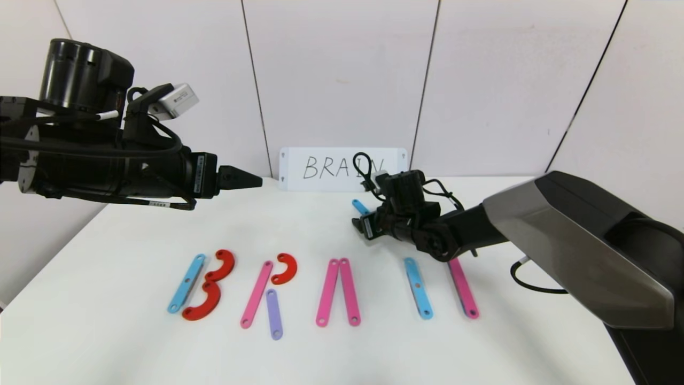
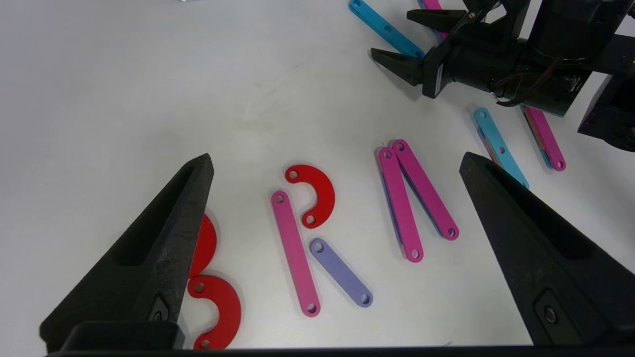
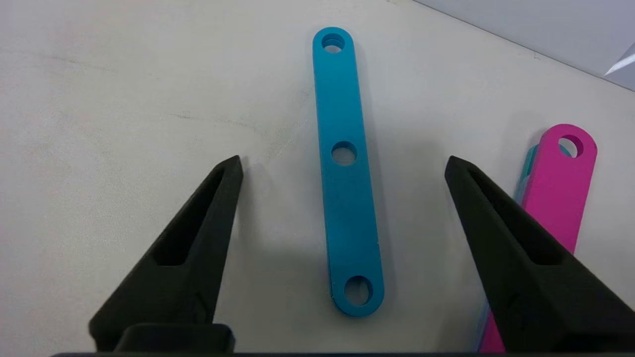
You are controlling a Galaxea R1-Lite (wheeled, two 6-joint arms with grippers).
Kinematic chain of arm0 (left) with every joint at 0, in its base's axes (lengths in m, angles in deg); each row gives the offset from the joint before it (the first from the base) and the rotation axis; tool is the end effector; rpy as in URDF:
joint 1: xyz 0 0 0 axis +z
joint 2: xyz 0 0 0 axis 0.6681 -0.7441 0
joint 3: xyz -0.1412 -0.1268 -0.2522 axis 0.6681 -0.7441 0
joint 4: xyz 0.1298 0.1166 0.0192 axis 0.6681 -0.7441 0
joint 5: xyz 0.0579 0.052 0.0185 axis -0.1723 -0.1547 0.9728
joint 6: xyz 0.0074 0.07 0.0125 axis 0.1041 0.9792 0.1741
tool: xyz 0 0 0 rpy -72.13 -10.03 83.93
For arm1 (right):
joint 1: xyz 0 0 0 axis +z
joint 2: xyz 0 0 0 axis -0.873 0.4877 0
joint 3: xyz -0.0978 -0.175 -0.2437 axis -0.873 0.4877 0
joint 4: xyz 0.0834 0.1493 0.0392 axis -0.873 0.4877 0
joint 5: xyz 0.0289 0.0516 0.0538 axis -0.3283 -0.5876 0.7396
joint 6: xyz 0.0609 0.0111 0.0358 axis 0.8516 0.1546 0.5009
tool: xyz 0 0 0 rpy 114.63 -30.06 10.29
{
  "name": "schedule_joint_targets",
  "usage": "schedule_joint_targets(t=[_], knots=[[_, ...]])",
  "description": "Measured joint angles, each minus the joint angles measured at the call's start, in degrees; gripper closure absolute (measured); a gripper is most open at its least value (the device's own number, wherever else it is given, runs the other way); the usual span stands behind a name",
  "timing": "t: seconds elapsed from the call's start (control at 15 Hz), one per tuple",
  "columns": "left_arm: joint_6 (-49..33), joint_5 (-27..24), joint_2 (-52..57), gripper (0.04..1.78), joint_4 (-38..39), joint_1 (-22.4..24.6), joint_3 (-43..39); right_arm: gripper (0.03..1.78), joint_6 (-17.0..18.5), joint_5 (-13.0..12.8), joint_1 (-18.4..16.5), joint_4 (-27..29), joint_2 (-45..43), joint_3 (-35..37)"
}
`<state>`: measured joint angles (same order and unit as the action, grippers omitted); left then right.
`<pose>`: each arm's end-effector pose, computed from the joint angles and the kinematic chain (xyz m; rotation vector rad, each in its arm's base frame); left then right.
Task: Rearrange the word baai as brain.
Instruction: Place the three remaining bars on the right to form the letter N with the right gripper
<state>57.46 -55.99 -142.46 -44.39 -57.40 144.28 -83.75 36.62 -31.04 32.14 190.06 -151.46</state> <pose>0.2851 -0.0978 0.2677 -0.0927 0.5407 -0.4900 0.4642 0.2579 0.0569 -0.1577 0.4753 0.4201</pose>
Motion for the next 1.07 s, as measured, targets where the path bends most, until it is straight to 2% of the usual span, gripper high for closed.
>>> schedule_joint_targets(t=[0.27, 0.4, 0.53, 0.8, 1.07], knots=[[0.0, -0.01, 0.0, 0.08, 0.0, -0.06, -0.09, 1.23, 0.0, -0.02, -0.06, 0.0, 0.04, 0.0], [0.0, -0.01, 0.0, 0.08, -0.01, -0.09, -0.13, 1.47, 0.0, -0.05, -0.11, -0.05, 0.04, 0.02], [0.0, -0.01, -0.02, 0.08, 0.0, -0.09, -0.16, 1.54, 0.0, -0.05, -0.11, -0.06, 0.0, 0.02], [0.0, -0.01, -0.13, 0.08, 0.0, -0.09, -0.16, 1.54, 0.04, -0.05, -0.2, 0.06, -0.91, 0.35], [0.02, -0.01, -0.41, 0.08, 0.11, 0.0, 0.0, 1.54, 0.34, 0.02, -1.0, 0.09, -5.42, 2.95]])
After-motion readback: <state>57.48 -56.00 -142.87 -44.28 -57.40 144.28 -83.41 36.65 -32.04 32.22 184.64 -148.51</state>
